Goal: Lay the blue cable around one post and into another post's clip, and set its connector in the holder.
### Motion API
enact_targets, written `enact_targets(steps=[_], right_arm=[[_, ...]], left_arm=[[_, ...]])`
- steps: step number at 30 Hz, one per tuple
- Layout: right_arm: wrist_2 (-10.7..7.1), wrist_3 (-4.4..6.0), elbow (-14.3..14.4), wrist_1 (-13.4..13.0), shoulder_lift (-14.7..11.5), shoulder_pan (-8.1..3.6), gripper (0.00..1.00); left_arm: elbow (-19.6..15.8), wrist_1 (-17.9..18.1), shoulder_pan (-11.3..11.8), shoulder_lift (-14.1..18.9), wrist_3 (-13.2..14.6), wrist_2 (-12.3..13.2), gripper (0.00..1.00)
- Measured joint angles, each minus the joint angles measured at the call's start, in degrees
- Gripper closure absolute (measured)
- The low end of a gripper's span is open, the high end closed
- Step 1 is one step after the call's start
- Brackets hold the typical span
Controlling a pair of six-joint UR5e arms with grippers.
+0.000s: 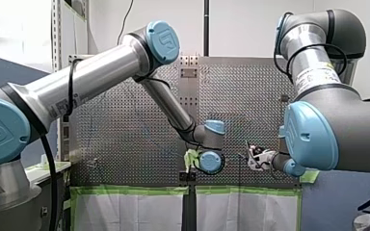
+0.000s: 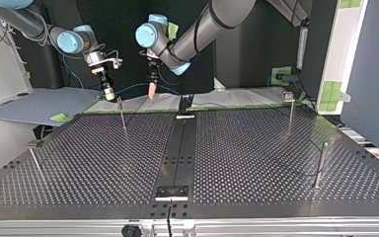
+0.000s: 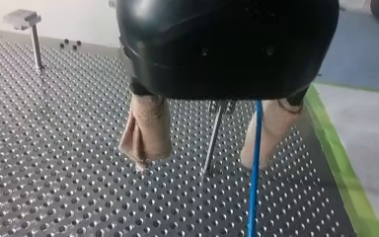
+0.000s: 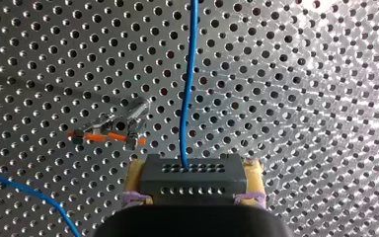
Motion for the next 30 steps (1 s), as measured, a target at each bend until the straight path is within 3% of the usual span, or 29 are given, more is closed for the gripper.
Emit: enact_targets(steps=[8, 9, 10, 12, 13, 14, 18, 25, 30], right_arm=[[0.13, -0.04, 0.0, 0.1, 0.0, 0.04, 1.0], [0.22, -0.04, 0.0, 0.2, 0.0, 0.04, 1.0], [0.32, -0.04, 0.0, 0.2, 0.0, 0.03, 1.0], [0.72, -0.02, 0.0, 0.2, 0.0, -0.04, 1.0], [0.94, 0.0, 0.0, 0.2, 0.0, -0.08, 1.0], [1.29, 0.01, 0.0, 0.2, 0.0, -0.14, 1.0], [2.24, 0.16, 0.0, 0.3, 0.0, -0.31, 1.0], [3.58, 0.44, 0.0, 0.4, 0.0, -0.52, 1.0], [4.52, 1.88, 0.0, 0.0, 0.0, -1.01, 1.0]], left_arm=[[0.4, 0.0, -0.1, -0.2, -0.5, 0.3, 0.0], [0.4, 0.3, -0.3, -0.2, -0.6, 0.2, 0.27], [0.4, 0.6, -0.4, -0.2, -0.6, 0.0, 0.27], [0.5, 1.1, -0.6, -0.2, -0.5, -0.7, 0.68], [0.5, 1.5, -0.7, -0.2, -0.5, -1.1, 0.68], [0.5, 1.7, -0.8, -0.2, -0.4, -1.4, 0.98], [0.4, 3.0, -1.2, -0.2, 0.0, -2.8, 0.98], [0.5, 4.0, -1.3, -0.2, 1.0, -2.3, 0.98], [0.5, 5.0, -1.4, -0.2, 1.1, -1.4, 0.98]])
